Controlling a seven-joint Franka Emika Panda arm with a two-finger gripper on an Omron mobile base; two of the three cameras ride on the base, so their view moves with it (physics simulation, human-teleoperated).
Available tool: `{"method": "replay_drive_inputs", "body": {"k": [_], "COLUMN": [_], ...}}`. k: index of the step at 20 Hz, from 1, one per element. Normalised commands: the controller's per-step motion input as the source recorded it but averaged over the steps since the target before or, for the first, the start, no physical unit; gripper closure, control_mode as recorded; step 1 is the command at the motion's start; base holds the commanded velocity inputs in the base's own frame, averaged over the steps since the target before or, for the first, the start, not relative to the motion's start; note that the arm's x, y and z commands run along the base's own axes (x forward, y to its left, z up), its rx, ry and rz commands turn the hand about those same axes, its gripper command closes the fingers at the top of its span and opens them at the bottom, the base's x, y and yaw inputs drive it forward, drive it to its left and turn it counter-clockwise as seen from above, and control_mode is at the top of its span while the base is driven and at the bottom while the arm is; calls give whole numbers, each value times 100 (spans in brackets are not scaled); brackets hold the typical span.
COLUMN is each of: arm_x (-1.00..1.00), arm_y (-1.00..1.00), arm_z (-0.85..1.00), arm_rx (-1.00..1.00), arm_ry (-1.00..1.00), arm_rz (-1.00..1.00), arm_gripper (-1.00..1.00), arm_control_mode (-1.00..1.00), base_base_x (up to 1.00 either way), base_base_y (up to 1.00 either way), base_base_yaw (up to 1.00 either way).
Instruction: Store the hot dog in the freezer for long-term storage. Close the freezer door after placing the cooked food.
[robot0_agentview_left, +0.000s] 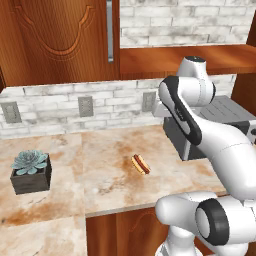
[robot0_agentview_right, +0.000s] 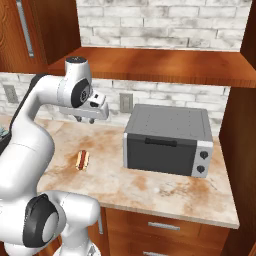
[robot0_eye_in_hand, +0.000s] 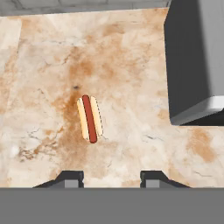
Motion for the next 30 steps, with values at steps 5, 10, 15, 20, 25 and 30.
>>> {"method": "replay_drive_inputs", "body": {"k": [5, 10, 15, 20, 25, 30], "arm_x": [0, 0, 0, 0, 0, 0], "arm_y": [-1, 3, 40, 25, 36, 18], "arm_z": [-7, -8, -9, -25, -31, -32], "arm_rx": [-1, -4, -3, 0, -9, -3], "arm_ry": [0, 1, 0, 0, -1, 0], "arm_rz": [0, 0, 0, 1, 5, 0], "arm_gripper": [-100, -100, -100, -100, -100, -100], "arm_control_mode": [-100, -100, -100, -100, -100, -100], "base_base_x": [0, 0, 0, 0, 0, 0], "base_base_y": [0, 0, 0, 0, 0, 0], "base_base_yaw": [0, 0, 0, 0, 0, 0]}}
